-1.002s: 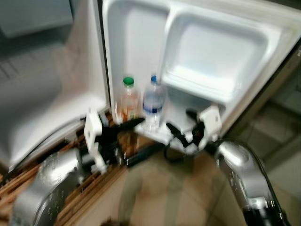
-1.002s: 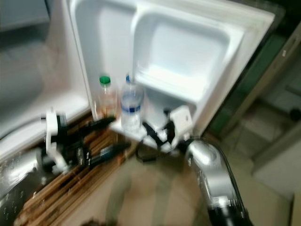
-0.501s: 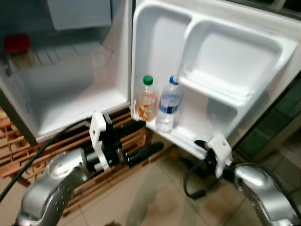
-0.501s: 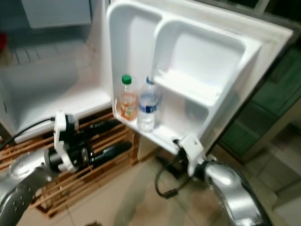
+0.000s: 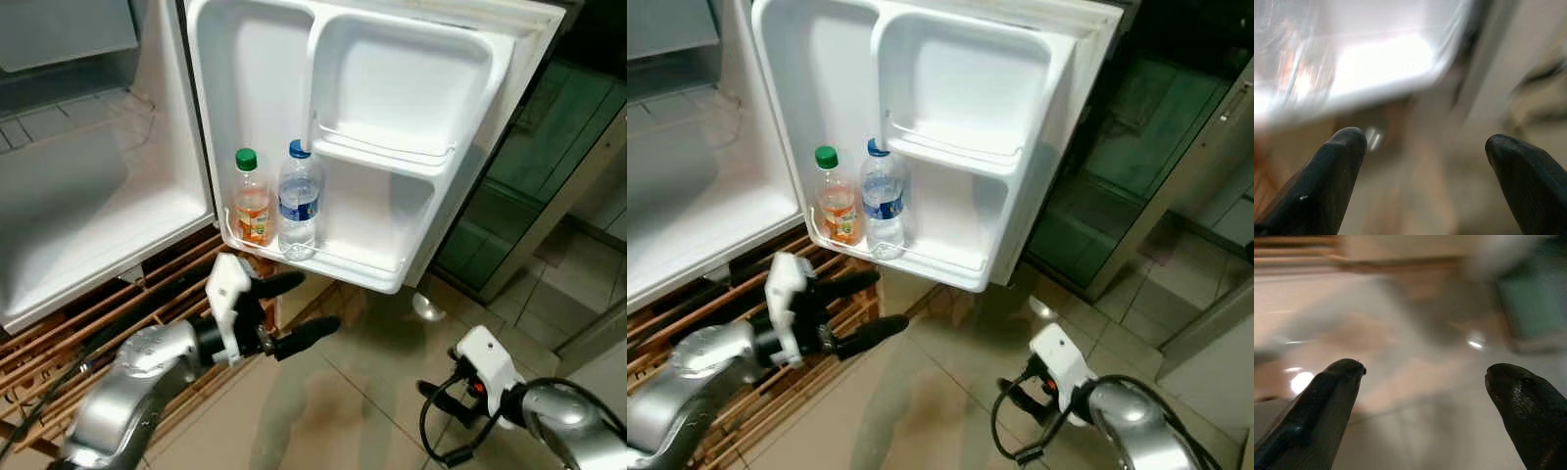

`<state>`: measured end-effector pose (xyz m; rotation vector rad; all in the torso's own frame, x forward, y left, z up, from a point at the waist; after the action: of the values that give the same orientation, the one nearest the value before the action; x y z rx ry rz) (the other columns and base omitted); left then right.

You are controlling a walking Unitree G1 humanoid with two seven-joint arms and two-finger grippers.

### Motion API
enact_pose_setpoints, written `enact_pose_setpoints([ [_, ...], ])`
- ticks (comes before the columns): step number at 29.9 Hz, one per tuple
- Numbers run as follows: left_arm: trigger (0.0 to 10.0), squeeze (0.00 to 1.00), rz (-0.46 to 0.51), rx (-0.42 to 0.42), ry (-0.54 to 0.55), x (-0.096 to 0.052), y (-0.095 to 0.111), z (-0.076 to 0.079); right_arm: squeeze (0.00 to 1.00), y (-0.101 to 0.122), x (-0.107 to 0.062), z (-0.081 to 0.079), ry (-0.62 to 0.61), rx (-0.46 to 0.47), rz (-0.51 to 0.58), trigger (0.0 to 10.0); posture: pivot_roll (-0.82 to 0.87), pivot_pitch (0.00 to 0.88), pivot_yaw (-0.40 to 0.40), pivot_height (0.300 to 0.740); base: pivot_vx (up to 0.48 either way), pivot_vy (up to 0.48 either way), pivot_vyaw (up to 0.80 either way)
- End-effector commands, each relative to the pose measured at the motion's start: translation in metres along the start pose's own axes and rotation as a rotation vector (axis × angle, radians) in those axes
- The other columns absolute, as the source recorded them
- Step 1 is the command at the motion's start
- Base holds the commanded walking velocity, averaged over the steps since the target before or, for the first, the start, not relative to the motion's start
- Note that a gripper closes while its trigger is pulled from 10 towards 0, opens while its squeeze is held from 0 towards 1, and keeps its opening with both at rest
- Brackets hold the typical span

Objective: Restocking fridge

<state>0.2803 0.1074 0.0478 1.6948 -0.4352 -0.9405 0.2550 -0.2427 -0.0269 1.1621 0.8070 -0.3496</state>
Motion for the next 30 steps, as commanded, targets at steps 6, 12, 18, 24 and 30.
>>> enact_pose_setpoints([
  [6,10.0,0.00,-0.376,0.076,0.151,-0.004,-0.082,-0.018,0.00,0.058,-0.019,0.116,-0.556,-0.046,0.114,10.0,-0.10,0.000,-0.037,0.740,0.000,0.000,0.00],
  [12,10.0,0.00,-0.513,0.150,0.124,-0.008,-0.115,-0.012,0.00,0.114,-0.022,0.133,-0.673,-0.074,0.289,10.0,-0.09,0.000,-0.034,0.740,0.000,0.000,0.00],
  [18,10.0,0.00,-0.482,0.172,0.185,0.001,-0.116,-0.016,0.00,0.166,-0.011,0.126,-0.627,-0.083,0.406,10.0,-0.09,0.000,-0.032,0.740,0.000,0.000,0.00],
  [24,10.0,0.00,-0.258,0.095,0.287,0.018,-0.078,-0.030,0.00,0.219,0.007,0.088,-0.404,0.038,0.559,10.0,-0.08,0.000,-0.026,0.740,0.000,-0.429,0.00],
  [30,10.0,0.00,-0.190,0.116,0.239,0.026,-0.066,-0.024,0.00,0.245,0.015,0.053,-0.220,0.065,0.634,10.0,-0.07,0.000,-0.028,0.740,0.000,-0.475,0.00],
])
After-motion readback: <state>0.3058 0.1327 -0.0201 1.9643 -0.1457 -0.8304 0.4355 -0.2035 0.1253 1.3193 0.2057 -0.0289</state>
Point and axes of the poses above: a point about 5 cm out from each wrist's last joint towards the gripper, its own x axis pointing out of the wrist towards the gripper, its own y axis along the axis of the wrist's last joint, z = x × y, the point moved 6 cm from there along x, pointing out of the wrist towards the gripper, and after that the axes turned 9 degrees about x, right-handed, at the moved point
